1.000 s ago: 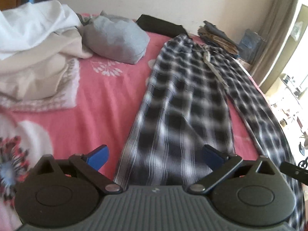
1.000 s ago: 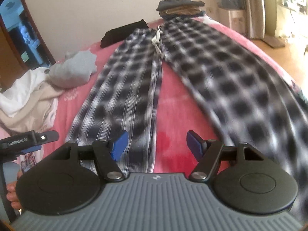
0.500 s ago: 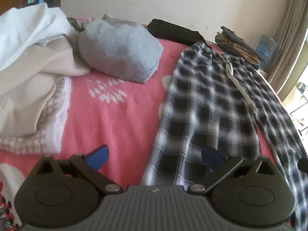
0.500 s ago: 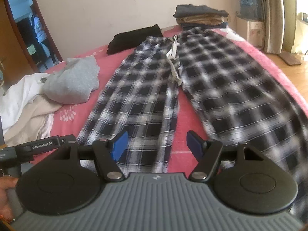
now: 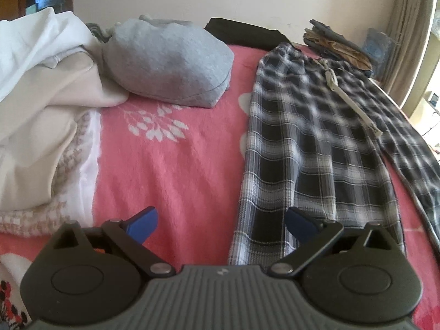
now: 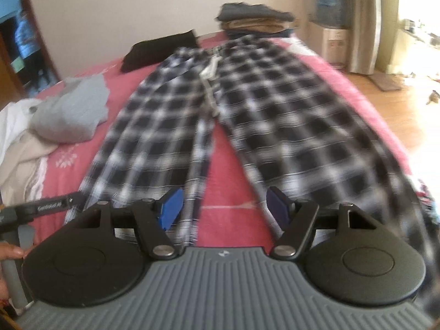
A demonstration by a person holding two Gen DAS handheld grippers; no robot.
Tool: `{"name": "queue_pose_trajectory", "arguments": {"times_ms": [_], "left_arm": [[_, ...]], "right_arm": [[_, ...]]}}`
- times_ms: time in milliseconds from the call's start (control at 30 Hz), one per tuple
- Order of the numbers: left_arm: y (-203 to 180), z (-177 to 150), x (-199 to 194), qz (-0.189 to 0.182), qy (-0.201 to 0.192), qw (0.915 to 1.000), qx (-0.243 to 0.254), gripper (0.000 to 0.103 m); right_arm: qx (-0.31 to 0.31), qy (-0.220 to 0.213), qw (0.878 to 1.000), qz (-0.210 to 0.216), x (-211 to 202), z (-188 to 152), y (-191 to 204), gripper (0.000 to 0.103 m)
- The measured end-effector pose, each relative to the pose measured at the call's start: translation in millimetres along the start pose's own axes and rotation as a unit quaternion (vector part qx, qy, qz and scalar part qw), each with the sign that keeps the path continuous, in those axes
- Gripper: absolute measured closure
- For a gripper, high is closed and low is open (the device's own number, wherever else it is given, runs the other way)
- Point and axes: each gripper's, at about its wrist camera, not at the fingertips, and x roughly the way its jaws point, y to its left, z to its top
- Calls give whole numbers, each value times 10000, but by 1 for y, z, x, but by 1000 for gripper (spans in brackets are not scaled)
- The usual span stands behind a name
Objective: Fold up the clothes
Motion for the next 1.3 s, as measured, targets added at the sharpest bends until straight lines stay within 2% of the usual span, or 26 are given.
{"name": "queue_pose_trajectory", "arguments": {"times_ms": [133,233,367,500,567,700,867,1000,1100,1167,1300], "left_arm": [[3,1,-1,-151,-35,9996,229,3],[7,-1,0,-239,-94,9988,418,3],[22,-8,16,-326,105,9988,356,3],[23,-16,18,-334,-50,9979,548,2],[16,-17,17,-222,-24,9973,697,1],[16,-22,15,-296,-91,9968,734,0],[28,-24,13,-593,-168,9957,690,0],[32,-24,12,-747,-166,9937,822,0],[36,-20,11,-868,-121,9941,643,0],[33,-22,11,-806,-150,9946,639,0],[15,-31,9,-689,-244,9917,1054,0]], "right_arm": [[177,-44,9994,-279,-26,8,0,36],[-222,5,9985,-502,-36,27,16,36],[-953,351,9924,-700,-40,76,46,36],[-1626,516,9816,-860,-42,125,72,36],[-1798,601,9776,-913,-37,146,78,36],[-1984,672,9716,-1105,-23,173,85,36],[-1658,482,9777,-1193,-21,174,95,36],[-1776,419,9758,-1205,-11,161,109,36],[-1695,495,9775,-1154,3,156,114,36],[-1818,636,9744,-1156,12,155,116,36],[-2190,772,9653,-1193,15,160,115,36]]}}
